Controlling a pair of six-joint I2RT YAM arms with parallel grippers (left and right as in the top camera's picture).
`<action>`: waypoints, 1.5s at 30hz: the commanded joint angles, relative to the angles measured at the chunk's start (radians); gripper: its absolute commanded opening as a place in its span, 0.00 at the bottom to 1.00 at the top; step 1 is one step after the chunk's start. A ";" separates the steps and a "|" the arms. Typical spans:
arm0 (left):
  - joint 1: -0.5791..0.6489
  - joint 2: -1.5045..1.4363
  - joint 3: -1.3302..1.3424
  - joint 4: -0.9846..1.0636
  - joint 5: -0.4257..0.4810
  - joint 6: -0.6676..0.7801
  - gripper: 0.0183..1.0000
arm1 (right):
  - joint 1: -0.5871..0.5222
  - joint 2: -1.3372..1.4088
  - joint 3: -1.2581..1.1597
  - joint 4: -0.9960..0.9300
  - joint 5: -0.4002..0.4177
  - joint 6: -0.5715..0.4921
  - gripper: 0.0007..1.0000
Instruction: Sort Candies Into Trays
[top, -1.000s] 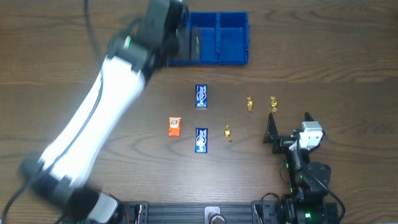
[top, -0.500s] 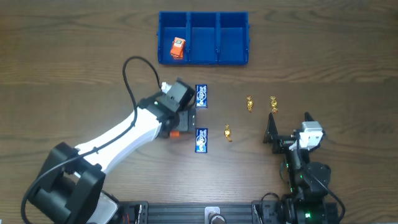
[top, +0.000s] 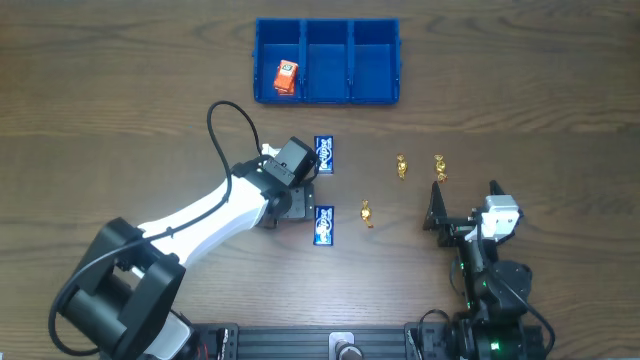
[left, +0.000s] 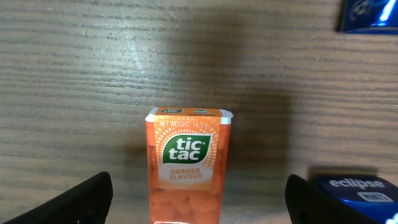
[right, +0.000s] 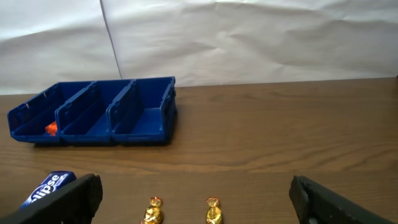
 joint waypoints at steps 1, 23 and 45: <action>-0.001 0.023 -0.002 0.000 0.003 -0.014 0.86 | -0.004 -0.007 -0.004 -0.005 -0.008 -0.013 1.00; 0.003 0.050 -0.002 0.003 -0.020 -0.043 0.48 | -0.004 -0.007 -0.004 -0.005 -0.008 -0.013 1.00; 0.003 0.042 0.018 0.003 -0.054 -0.084 0.30 | -0.004 -0.007 -0.004 -0.005 -0.008 -0.013 1.00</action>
